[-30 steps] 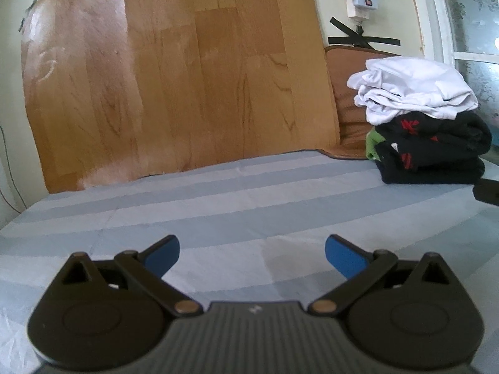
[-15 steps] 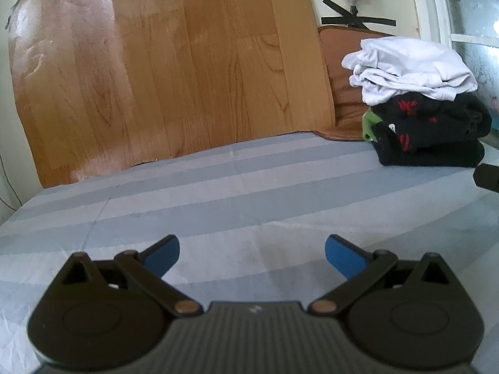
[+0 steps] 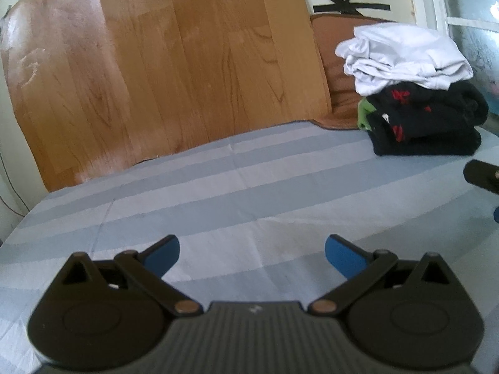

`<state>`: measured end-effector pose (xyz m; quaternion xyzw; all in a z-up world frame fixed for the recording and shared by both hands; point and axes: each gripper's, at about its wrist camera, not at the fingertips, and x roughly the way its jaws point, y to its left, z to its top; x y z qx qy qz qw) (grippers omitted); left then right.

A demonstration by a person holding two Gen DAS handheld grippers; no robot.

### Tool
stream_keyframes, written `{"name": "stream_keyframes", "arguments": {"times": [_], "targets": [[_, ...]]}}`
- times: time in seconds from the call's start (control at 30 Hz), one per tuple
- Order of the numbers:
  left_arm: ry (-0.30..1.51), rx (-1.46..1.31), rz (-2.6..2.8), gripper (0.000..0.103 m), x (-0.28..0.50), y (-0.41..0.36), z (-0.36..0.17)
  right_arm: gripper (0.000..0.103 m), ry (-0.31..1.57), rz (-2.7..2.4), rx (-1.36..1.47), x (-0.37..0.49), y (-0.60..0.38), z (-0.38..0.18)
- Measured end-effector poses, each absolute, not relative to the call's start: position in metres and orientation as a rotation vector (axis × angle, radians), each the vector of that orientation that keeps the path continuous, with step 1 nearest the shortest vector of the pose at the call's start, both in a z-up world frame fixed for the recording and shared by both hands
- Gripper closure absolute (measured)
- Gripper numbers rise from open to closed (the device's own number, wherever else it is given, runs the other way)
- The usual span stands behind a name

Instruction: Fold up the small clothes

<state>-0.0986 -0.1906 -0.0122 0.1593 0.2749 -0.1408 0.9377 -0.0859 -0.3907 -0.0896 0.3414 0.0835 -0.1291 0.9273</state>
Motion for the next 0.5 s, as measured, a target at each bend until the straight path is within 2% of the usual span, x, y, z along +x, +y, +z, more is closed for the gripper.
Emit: {"name": "stream_keyframes", "arguments": {"times": [0.5], "targets": [[0.567, 0.342, -0.308, 0.000, -0.1076, -0.1927, -0.0062, 0.010, 0.170, -0.265, 0.700, -0.0863, -0.3903, -0.0895]]}}
